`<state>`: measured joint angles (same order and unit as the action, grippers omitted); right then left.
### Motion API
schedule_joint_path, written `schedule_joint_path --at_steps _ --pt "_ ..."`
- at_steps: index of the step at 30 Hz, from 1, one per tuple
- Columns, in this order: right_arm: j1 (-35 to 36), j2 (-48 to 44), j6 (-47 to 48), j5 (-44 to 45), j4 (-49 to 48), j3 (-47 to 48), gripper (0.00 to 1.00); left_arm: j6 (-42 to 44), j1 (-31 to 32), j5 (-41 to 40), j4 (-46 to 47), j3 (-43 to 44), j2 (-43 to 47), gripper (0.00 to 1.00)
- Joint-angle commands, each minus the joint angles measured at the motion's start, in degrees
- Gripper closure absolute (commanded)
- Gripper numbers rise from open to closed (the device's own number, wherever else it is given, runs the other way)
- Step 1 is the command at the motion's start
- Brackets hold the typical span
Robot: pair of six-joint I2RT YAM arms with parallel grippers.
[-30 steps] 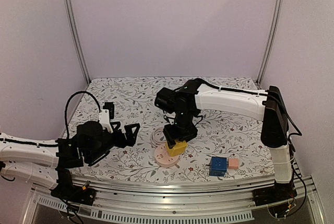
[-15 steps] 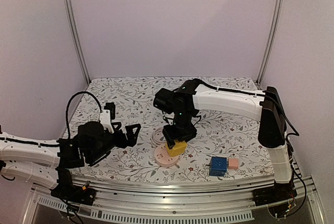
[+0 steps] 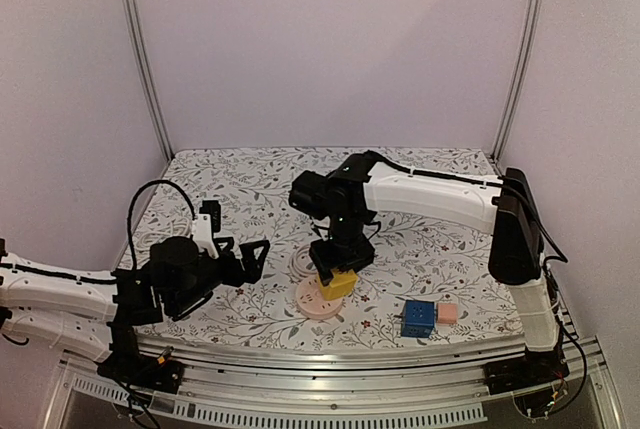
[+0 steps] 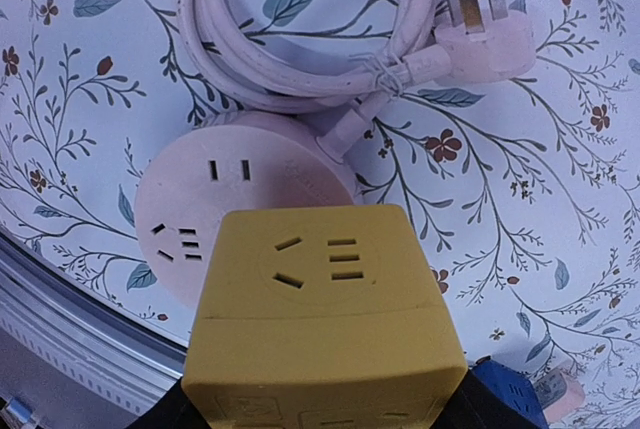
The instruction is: Insert the plug
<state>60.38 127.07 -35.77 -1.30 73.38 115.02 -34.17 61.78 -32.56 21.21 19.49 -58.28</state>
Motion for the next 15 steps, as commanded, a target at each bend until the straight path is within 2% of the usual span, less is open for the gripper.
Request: schedule_joint_path --at_steps 1,15 --pt "0.0 5.4 -1.7 3.9 1.5 -1.3 0.96 -0.5 0.5 0.3 2.2 -1.1 -1.0 0.02" --pt "0.1 9.1 -2.7 5.9 3.1 0.3 0.96 -0.4 0.4 0.1 1.6 -1.4 0.3 0.02"
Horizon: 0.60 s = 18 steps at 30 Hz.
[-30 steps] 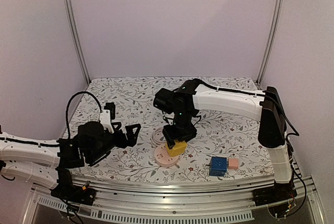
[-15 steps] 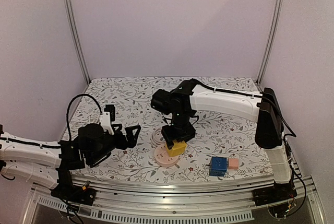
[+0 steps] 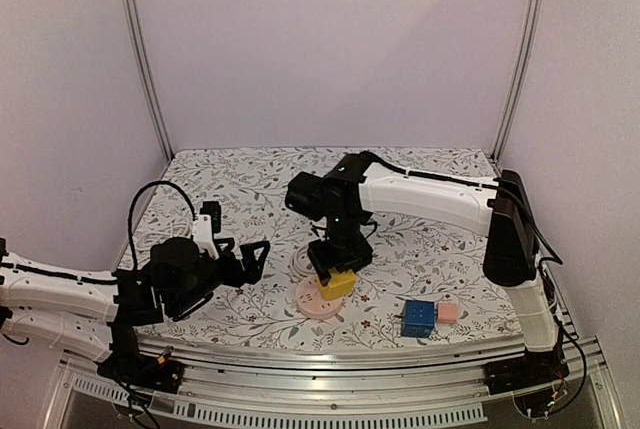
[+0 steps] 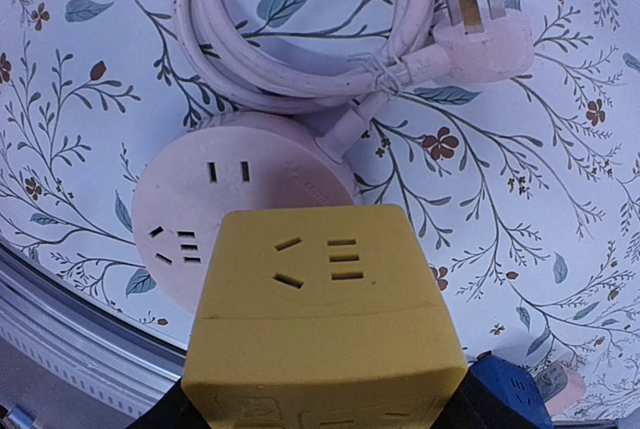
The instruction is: Insert the plug
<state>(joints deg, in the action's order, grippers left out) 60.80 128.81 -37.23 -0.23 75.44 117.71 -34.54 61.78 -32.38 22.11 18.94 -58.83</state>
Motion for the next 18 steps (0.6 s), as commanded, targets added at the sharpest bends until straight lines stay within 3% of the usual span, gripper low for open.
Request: schedule_joint_path --at_steps 1,18 --pt "-0.3 7.6 -1.3 4.8 0.9 -2.4 0.96 -0.1 0.5 -0.1 0.7 -0.9 1.1 0.02" --pt "0.3 12.5 -2.3 3.8 -2.8 -2.1 0.96 -0.2 0.4 0.0 0.7 -1.1 1.6 0.03"
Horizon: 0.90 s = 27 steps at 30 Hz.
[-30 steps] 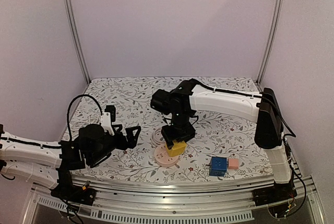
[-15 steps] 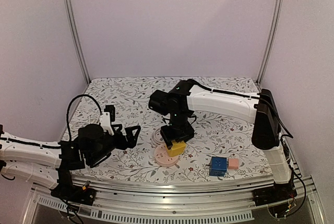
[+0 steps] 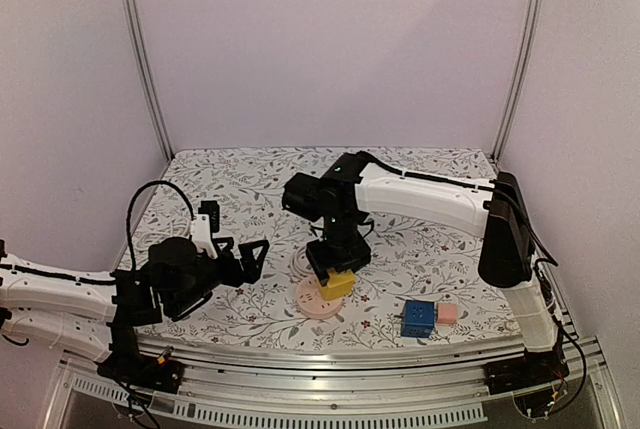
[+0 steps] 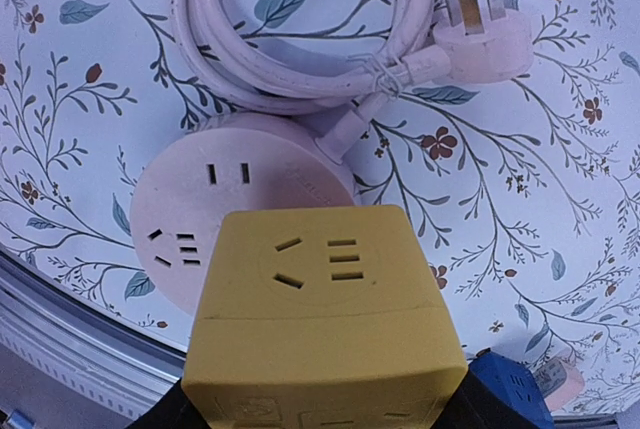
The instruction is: Insert the plug
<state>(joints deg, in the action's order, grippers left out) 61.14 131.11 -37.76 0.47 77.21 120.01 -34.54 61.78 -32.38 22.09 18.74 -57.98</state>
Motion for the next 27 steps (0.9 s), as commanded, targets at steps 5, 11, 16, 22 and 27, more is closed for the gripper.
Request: schedule_joint_path --at_steps 5,11,16,22,27 --pt "0.9 11.5 -3.4 2.8 -6.5 -4.3 0.96 -0.1 0.5 -0.1 0.7 -1.0 1.0 0.03" --pt "1.8 13.1 -4.8 1.6 -8.8 -1.6 0.96 -0.1 0.5 -0.1 0.7 -1.0 0.9 0.03" --pt "2.0 17.0 -5.1 3.0 -5.1 1.8 0.97 -0.3 0.4 0.1 1.0 -1.1 0.7 0.03" --pt "1.8 12.0 -6.2 4.7 -5.2 -7.0 0.96 -0.3 0.5 0.5 1.4 -1.0 0.1 0.03" --pt "1.2 4.2 -7.7 5.7 -6.7 -16.0 0.95 -0.5 0.5 0.9 1.9 -1.0 -0.8 0.04"
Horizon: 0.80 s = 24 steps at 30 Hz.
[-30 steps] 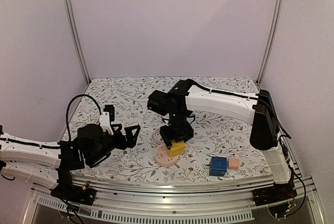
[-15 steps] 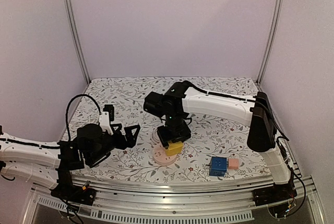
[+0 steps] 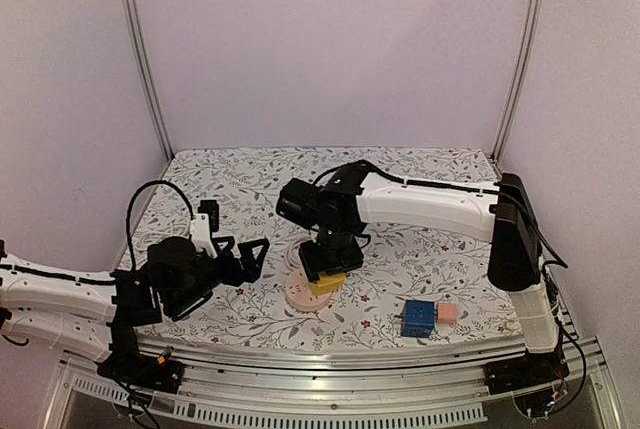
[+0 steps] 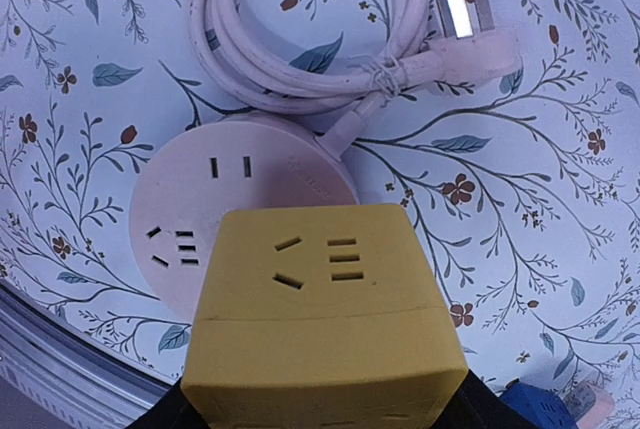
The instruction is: Insert the plug
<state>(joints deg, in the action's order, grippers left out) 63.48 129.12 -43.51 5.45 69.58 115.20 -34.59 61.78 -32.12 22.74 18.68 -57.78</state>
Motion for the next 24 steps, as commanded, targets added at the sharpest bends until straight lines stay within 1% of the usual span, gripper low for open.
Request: schedule_joint_path --at_steps 1,7,13,17,21,24 --pt "-1.1 4.4 -2.0 0.7 0.8 -12.6 0.95 -0.5 0.5 0.8 1.5 -0.8 -1.5 0.04" --pt "-1.5 -1.6 -2.2 1.0 1.0 -19.2 0.95 -0.9 0.5 2.1 3.2 -0.1 -4.8 0.05" --pt "-1.6 -7.1 -2.1 1.1 1.4 -22.9 0.94 -1.2 0.5 2.6 3.9 0.6 -7.5 0.06" --pt "-1.7 -7.6 0.4 -1.1 0.9 -21.9 0.94 -2.3 0.5 2.2 4.7 0.8 -10.2 0.08" --pt "-2.0 -5.1 3.5 -1.5 3.5 -18.7 0.92 -3.4 0.7 4.2 6.1 2.0 -13.9 0.10" --pt "-2.4 -2.6 4.9 -2.0 3.2 -15.7 0.89 -3.5 0.6 5.0 5.8 2.9 -15.3 0.10"
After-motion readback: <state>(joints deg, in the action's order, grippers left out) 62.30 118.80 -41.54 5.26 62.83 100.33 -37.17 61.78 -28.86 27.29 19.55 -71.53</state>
